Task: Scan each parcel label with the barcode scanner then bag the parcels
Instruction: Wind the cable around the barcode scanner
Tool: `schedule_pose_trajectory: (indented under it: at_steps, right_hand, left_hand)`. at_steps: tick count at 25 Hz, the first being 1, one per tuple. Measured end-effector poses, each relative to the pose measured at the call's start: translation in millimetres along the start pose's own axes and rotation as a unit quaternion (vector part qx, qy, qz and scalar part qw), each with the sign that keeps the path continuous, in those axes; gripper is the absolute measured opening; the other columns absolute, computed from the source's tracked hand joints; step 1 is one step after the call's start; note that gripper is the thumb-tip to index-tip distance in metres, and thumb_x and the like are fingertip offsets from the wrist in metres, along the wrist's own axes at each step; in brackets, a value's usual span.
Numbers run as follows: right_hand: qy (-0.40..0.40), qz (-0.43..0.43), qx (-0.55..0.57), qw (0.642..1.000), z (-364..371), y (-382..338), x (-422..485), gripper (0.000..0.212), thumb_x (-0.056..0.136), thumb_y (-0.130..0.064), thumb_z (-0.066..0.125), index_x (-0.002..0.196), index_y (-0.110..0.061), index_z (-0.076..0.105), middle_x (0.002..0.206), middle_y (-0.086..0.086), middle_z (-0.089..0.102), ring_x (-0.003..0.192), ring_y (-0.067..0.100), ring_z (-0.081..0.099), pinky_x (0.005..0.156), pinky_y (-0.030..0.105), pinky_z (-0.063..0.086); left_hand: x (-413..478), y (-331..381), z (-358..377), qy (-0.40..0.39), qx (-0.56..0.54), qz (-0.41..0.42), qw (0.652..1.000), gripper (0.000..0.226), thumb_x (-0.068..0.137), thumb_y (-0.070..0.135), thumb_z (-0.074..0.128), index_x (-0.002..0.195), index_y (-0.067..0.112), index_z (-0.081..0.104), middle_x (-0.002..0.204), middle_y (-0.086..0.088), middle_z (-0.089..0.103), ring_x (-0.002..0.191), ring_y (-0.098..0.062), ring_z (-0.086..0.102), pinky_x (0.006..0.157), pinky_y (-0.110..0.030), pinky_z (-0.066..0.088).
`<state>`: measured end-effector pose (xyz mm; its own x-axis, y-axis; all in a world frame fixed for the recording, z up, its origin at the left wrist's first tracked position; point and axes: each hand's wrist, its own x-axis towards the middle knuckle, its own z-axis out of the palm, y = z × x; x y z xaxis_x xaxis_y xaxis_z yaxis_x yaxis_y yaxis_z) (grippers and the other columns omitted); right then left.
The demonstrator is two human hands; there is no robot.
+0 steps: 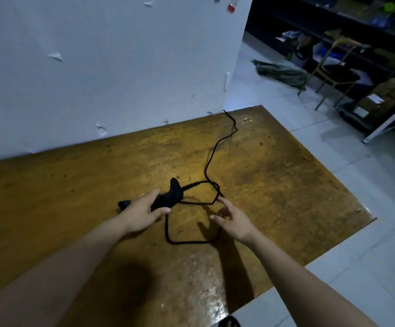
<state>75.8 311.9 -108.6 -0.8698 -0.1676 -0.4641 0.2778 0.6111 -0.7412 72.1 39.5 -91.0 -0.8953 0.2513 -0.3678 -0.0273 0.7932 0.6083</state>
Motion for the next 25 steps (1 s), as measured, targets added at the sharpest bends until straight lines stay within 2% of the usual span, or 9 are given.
schedule_pose_trajectory:
  at_steps: [2,4,7,10,13,15,17,21,25]
  right_hand:
    - [0.036,-0.029,0.063,0.997,-7.9,-4.4,13.8,0.027,0.093,-0.021,0.058,0.119,-0.014,0.057,0.119,0.006,0.058,0.116,0.023,0.053,0.093,0.031,0.043]
    - [0.055,-0.019,0.182,0.982,-26.7,-14.9,23.8,0.011,0.095,-0.018,0.054,0.101,-0.013,0.061,0.102,0.005,0.064,0.101,0.021,0.058,0.080,0.027,0.045]
    - [0.024,-0.018,0.259,0.966,-58.2,-33.0,36.8,0.017,0.099,-0.018,0.046,0.107,-0.015,0.061,0.105,0.005,0.068,0.091,0.015,0.062,0.067,0.019,0.046]
    - [-0.023,-0.055,0.261,0.963,-79.1,-44.6,48.9,0.025,0.101,-0.012,0.040,0.117,-0.022,0.056,0.095,0.004,0.065,0.088,0.017,0.060,0.073,0.023,0.049]
    - [-0.033,-0.101,0.231,0.967,-111.5,-41.5,64.3,0.036,0.101,-0.014,0.038,0.133,-0.028,0.047,0.093,0.012,0.065,0.088,0.026,0.060,0.084,0.042,0.052]
    - [-0.039,-0.116,0.227,0.966,-135.4,-37.6,71.1,0.035,0.101,-0.014,0.038,0.130,-0.033,0.046,0.088,0.011,0.065,0.077,0.024,0.062,0.073,0.037,0.054]
    - [-0.071,-0.123,0.278,0.950,-151.2,-39.1,68.5,0.031,0.102,-0.012,0.036,0.126,-0.022,0.052,0.084,0.011,0.065,0.068,0.021,0.063,0.064,0.036,0.055]
    - [-0.177,-0.100,0.397,0.895,-168.3,-47.8,52.9,0.030,0.101,-0.012,0.036,0.119,-0.019,0.060,0.052,0.006,0.061,0.038,0.013,0.051,0.038,0.024,0.045]
    - [-0.267,-0.100,0.249,0.926,-178.6,-37.3,59.1,0.016,0.094,-0.014,0.048,0.092,-0.007,0.062,0.071,0.007,0.060,0.051,0.010,0.044,0.045,0.019,0.031]
  left_hand:
    - [10.6,19.9,-1.2,-0.008,-0.063,-0.002,0.998,0.038,0.094,0.042,0.051,0.123,0.020,0.042,0.105,0.003,0.050,0.090,-0.013,0.050,0.073,-0.026,0.040]
    - [22.4,46.3,0.3,-0.004,-0.171,-0.008,0.985,0.025,0.095,0.034,0.051,0.114,0.019,0.046,0.100,0.004,0.053,0.086,-0.010,0.050,0.069,-0.020,0.041]
    - [40.1,93.5,1.0,0.037,-0.278,-0.005,0.960,0.012,0.097,0.026,0.049,0.106,0.018,0.050,0.090,0.003,0.059,0.079,-0.008,0.056,0.060,-0.006,0.044]
    - [61.8,134.8,8.0,0.075,-0.361,-0.010,0.930,0.011,0.097,0.026,0.049,0.104,0.021,0.055,0.092,-0.004,0.066,0.081,-0.015,0.063,0.073,-0.020,0.050]
    - [77.5,179.7,12.0,0.071,-0.459,-0.010,0.885,0.019,0.096,0.027,0.047,0.108,0.016,0.057,0.083,-0.008,0.067,0.071,-0.017,0.065,0.070,-0.029,0.053]
    - [81.1,206.0,9.0,0.042,-0.531,0.003,0.846,0.026,0.092,0.028,0.046,0.106,0.009,0.057,0.074,-0.011,0.064,0.063,-0.019,0.063,0.062,-0.028,0.053]
    - [83.2,226.4,5.6,0.000,-0.570,0.021,0.821,0.029,0.090,0.029,0.047,0.102,0.004,0.057,0.071,-0.013,0.062,0.061,-0.022,0.060,0.059,-0.029,0.053]
    - [98.8,255.6,6.0,-0.073,-0.517,0.040,0.852,0.029,0.084,0.028,0.052,0.099,0.005,0.060,0.070,-0.015,0.064,0.062,-0.024,0.063,0.061,-0.031,0.056]
    - [103.1,256.6,-19.6,-0.093,-0.350,0.020,0.932,0.025,0.087,0.034,0.055,0.098,0.015,0.068,0.072,-0.007,0.069,0.063,-0.019,0.066,0.063,-0.027,0.055]
